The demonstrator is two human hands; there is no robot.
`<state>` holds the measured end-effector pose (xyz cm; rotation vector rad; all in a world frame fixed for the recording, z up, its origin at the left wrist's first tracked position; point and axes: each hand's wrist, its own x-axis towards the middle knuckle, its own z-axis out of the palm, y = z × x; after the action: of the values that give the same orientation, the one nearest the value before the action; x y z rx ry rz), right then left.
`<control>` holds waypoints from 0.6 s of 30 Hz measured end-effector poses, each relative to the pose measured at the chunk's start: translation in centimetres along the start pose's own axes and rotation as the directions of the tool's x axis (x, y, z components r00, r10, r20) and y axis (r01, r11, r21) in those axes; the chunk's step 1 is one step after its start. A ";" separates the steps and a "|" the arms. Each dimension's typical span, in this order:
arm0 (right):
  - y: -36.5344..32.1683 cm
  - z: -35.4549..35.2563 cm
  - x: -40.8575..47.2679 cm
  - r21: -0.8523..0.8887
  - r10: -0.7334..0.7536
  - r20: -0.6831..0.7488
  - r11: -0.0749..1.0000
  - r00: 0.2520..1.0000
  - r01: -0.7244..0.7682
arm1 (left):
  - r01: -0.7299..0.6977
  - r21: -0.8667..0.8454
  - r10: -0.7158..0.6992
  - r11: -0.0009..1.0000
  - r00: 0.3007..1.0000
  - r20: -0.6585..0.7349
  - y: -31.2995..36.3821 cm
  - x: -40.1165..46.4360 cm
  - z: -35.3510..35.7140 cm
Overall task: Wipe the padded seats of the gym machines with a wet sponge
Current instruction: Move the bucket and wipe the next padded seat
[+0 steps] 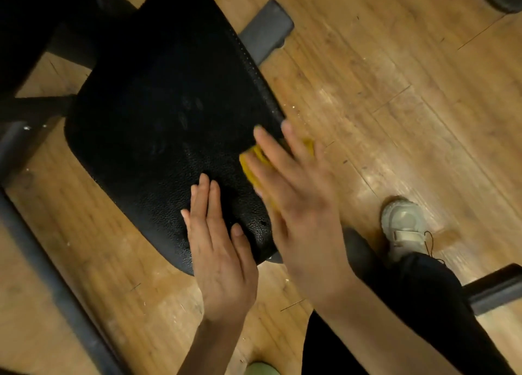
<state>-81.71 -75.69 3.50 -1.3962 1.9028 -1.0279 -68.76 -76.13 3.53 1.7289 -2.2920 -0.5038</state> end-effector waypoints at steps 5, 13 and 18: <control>0.7 -0.8 -1.6 0.150 -0.054 0.074 0.988 0.996 0.042 | 0.003 0.031 -0.003 1.000 1.000 -0.016 -0.1 0.0 -0.1; -0.2 -0.3 -3.9 0.350 0.140 0.024 0.926 0.990 -0.139 | 0.028 0.036 -0.027 0.999 0.999 -0.018 0.3 0.1 0.1; 0.5 -0.3 -0.2 0.492 0.210 -0.056 0.856 0.976 -0.156 | 0.047 0.028 -0.047 0.998 0.999 -0.016 0.4 -0.1 0.1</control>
<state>-82.12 -75.31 3.20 -0.8673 1.6491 -1.3879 -69.16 -75.95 3.59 1.7972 -2.2632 -0.4676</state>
